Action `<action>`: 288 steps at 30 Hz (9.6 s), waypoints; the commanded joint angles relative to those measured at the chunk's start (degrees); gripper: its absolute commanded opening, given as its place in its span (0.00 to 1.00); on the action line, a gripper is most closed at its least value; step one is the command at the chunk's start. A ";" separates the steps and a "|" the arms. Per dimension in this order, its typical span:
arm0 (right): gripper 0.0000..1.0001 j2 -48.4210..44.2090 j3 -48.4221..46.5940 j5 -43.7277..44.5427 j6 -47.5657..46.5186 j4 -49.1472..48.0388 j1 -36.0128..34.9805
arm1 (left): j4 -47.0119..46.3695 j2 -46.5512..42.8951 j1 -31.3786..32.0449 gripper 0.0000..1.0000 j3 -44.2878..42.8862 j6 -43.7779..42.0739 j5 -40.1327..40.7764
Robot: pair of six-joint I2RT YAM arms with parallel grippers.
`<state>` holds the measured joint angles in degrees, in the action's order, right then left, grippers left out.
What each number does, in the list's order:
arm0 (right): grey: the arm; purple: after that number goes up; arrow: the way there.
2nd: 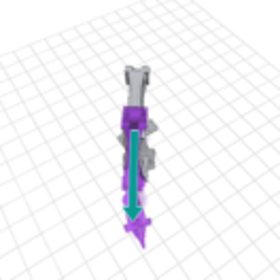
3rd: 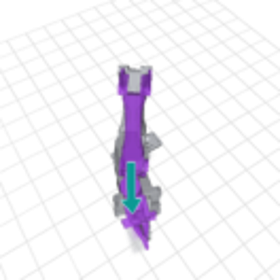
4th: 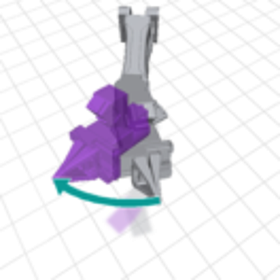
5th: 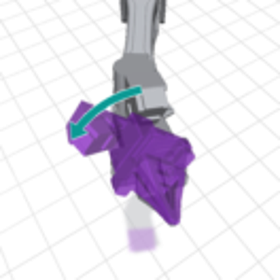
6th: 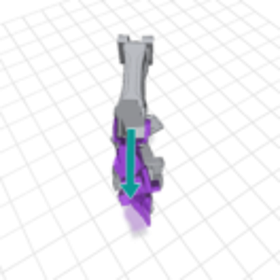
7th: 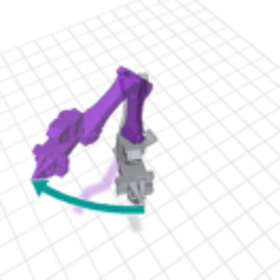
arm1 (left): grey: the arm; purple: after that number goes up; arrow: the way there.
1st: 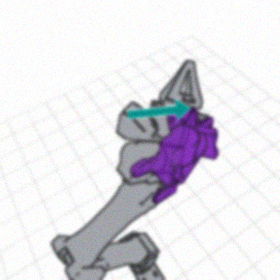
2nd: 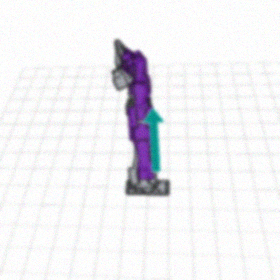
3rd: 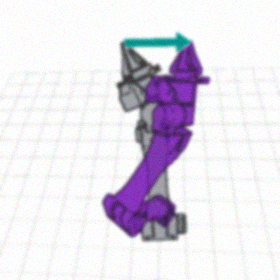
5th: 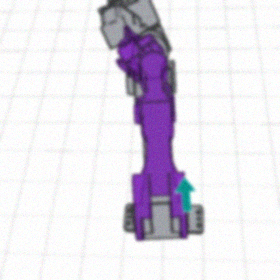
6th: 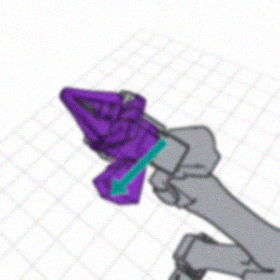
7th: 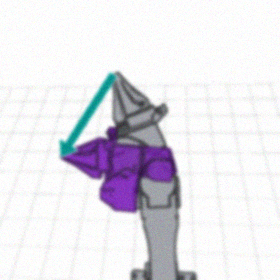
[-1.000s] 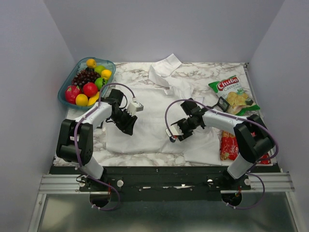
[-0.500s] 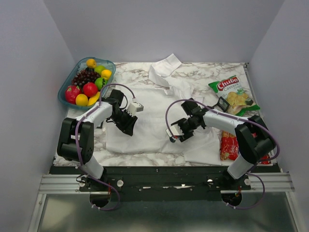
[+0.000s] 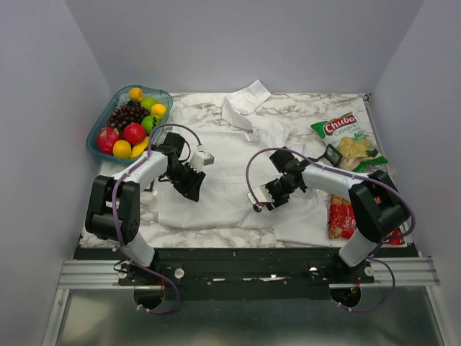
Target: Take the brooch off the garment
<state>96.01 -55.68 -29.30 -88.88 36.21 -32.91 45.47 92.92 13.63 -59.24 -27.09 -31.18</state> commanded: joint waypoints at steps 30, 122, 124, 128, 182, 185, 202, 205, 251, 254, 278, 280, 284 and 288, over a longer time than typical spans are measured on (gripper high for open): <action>0.61 -5.57 2.15 -4.01 11.89 -7.11 -0.84 | -1.17 2.35 -0.09 0.48 -2.37 2.74 -3.10; 0.35 -3.37 1.28 13.22 24.46 -23.20 -3.22 | -2.93 7.97 -0.09 0.48 -5.80 4.94 -6.44; 0.33 -2.32 0.93 13.13 24.63 -23.02 -3.30 | -2.85 8.06 -0.09 0.48 -5.71 4.94 -6.53; 0.23 -1.09 -0.13 13.39 26.12 -21.36 -3.22 | -2.67 8.06 -0.09 0.49 -5.79 4.77 -6.53; 0.01 4.71 -14.54 -10.51 61.98 -4.48 7.51 | -59.71 22.21 15.38 0.37 -8.87 38.61 -32.63; 0.01 5.42 -15.33 -10.60 62.42 -4.83 7.59 | -59.27 22.12 15.64 0.34 -8.61 38.69 -33.16; 0.01 7.70 -17.97 -10.60 63.92 -5.44 7.51 | -55.67 22.82 16.17 0.44 -7.20 31.57 -31.05; 0.01 8.05 -18.59 -10.69 64.01 -5.44 7.51 | -57.16 23.27 16.25 0.41 -7.47 33.06 -31.49; 0.01 10.96 -23.51 -11.48 62.34 -0.43 7.59 | -76.42 23.53 13.00 0.34 -2.46 49.51 -33.95; 0.01 10.78 -23.42 -11.39 62.25 -0.43 7.51 | -74.75 23.36 13.00 0.32 -2.54 47.75 -34.21; 0.01 12.36 -25.00 -10.60 60.58 0.44 7.51 | -48.73 23.53 13.09 0.19 -10.19 23.58 -38.43; 0.01 12.54 -25.26 -10.69 60.67 0.36 7.51 | -48.73 23.79 13.18 0.19 -10.71 23.75 -38.17; 0.01 12.98 -25.62 -11.04 60.67 0.53 7.51 | -52.75 23.97 13.35 0.22 -10.02 29.17 -37.82; 0.01 13.33 -26.58 -11.75 60.40 1.50 7.51 | -60.83 23.97 13.53 0.25 -8.35 34.72 -37.02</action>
<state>107.72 -79.70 -40.58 -27.09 37.39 -24.93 -8.69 116.27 25.85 -68.64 2.22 -66.92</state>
